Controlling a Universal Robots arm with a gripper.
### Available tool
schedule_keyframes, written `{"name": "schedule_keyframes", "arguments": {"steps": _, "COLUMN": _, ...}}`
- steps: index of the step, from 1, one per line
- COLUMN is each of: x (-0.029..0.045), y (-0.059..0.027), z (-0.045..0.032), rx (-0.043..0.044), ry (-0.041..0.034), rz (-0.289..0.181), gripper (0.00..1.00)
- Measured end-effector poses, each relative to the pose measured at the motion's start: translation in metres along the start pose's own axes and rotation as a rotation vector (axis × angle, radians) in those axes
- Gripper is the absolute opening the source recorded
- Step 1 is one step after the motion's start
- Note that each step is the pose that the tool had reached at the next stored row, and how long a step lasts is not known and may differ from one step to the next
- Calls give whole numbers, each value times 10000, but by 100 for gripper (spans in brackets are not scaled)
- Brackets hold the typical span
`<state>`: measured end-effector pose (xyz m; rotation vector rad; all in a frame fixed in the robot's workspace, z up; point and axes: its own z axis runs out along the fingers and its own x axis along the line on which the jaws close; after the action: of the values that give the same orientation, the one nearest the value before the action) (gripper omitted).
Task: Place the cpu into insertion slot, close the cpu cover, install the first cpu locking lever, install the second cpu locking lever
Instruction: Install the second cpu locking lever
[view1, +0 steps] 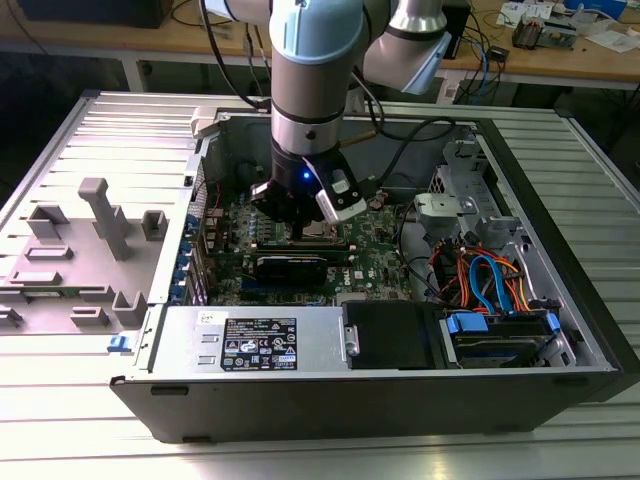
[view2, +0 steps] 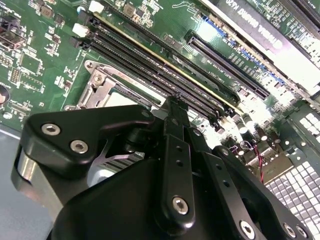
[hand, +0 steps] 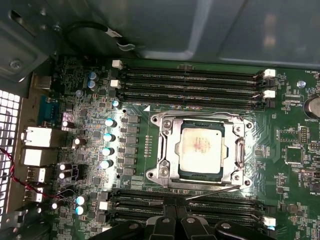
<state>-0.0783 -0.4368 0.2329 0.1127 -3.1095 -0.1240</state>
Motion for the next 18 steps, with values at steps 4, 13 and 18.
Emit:
{"name": "schedule_keyframes", "arguments": {"steps": 4, "x": 38, "y": -1, "z": 46, "rx": -4, "ry": 1, "rz": -1, "gripper": 11}}
{"name": "schedule_keyframes", "arguments": {"steps": 13, "x": 95, "y": -6, "z": 158, "rx": -59, "ry": -3, "rz": -2, "gripper": 11}}
{"name": "schedule_keyframes", "arguments": {"steps": 18, "x": 166, "y": -5, "z": 221, "rx": -173, "ry": -12, "rz": -6, "gripper": 11}}
